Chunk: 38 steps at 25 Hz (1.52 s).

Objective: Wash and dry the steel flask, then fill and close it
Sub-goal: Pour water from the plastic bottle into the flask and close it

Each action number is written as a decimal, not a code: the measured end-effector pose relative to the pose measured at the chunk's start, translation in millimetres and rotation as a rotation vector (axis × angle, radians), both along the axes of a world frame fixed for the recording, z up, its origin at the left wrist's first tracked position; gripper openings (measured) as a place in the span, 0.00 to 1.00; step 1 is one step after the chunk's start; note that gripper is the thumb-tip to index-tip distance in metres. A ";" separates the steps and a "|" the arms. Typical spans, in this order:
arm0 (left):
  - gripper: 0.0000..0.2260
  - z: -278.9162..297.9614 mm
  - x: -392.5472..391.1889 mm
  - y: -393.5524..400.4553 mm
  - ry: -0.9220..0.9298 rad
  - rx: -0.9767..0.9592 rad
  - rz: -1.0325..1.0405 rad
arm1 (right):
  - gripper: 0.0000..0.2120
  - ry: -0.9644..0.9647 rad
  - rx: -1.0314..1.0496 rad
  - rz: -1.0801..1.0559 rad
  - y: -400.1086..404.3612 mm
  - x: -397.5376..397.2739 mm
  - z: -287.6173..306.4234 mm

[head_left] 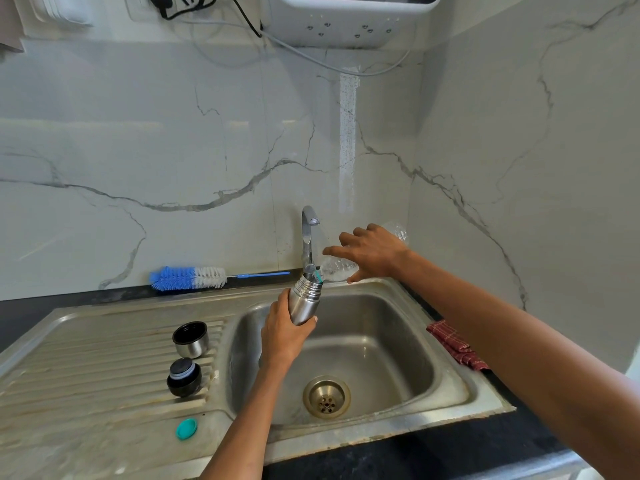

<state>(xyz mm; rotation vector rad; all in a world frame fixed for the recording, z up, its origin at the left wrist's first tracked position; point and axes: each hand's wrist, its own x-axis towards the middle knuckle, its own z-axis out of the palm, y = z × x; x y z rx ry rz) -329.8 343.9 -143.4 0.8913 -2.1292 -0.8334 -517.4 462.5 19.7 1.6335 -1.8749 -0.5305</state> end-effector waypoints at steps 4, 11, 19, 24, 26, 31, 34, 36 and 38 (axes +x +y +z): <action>0.40 -1.6 -0.6 -1.3 -0.002 0.003 -0.004 | 0.41 -0.004 -0.002 -0.004 1.3 -0.5 0.2; 0.38 -3.2 -0.6 -1.8 0.010 -0.001 -0.010 | 0.40 0.009 -0.022 0.012 1.6 -1.4 3.1; 0.39 -3.5 -0.7 -1.9 0.016 0.002 -0.021 | 0.41 0.019 -0.006 0.015 -4.0 1.8 9.2; 0.39 -4.3 -0.7 -1.4 0.037 0.024 -0.035 | 0.41 0.047 0.007 0.023 -3.5 2.8 15.0; 0.39 -4.1 -1.0 -1.4 0.045 0.029 -0.039 | 0.41 0.053 0.014 0.027 -4.2 3.5 17.3; 0.39 -5.4 -0.4 -1.4 0.067 0.034 -0.051 | 0.41 0.104 0.077 0.055 -4.6 8.1 16.6; 0.39 -6.3 -0.6 -0.8 0.070 0.046 -0.059 | 0.40 0.132 0.083 0.070 -5.3 12.0 17.9; 0.39 -6.9 -0.7 -1.1 0.071 0.046 -0.062 | 0.41 0.140 0.084 0.077 -7.7 13.9 20.5; 0.39 -7.7 -0.8 -1.7 0.073 0.046 -0.063 | 0.42 0.156 0.099 0.069 -10.1 15.7 20.3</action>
